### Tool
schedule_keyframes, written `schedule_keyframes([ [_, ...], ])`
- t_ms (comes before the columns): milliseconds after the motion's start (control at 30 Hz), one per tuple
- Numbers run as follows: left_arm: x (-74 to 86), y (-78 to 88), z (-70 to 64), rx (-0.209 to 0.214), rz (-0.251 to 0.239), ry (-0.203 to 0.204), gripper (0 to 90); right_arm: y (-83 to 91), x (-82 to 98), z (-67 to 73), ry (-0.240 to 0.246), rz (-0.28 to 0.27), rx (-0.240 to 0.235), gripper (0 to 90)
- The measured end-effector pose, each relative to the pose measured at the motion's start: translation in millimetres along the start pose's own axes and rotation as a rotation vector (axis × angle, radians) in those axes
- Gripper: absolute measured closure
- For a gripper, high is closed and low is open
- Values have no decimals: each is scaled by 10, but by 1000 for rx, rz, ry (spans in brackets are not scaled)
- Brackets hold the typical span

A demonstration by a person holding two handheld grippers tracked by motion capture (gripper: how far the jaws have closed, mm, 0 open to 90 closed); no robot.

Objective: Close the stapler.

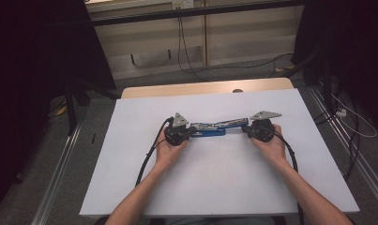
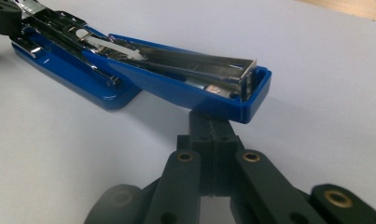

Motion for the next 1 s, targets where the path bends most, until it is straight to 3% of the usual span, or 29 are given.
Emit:
schedule_keyframes([
  [233, -1, 1, -1, -2, 1, -4, 900, 8, -25, 11, -3, -37, -7, 900],
  [367, 1, 2, -1, 1, -1, 5, 900, 11, -25, 13, -7, -38, -10, 900],
  [667, -15, -1, -14, -7, 9, -15, 893, 12, -25, 21, -24, -47, -23, 876],
  [833, -16, 10, -6, -1, 12, -9, 865, 33, -50, 36, -29, -74, -26, 792],
  [1000, -15, 10, -22, 13, 9, 27, 830, 42, -62, 50, -38, -83, -27, 672],
])
Point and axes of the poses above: each handheld gripper's, and its own axes: y roughly backward along the jaws, x roughly out of its underside, z roughly to its left, the point moved 2 cm from there along -y, roughly forward along the jaws, and after that the axes turned 12 degrees about -z, right-handed, at the moved point
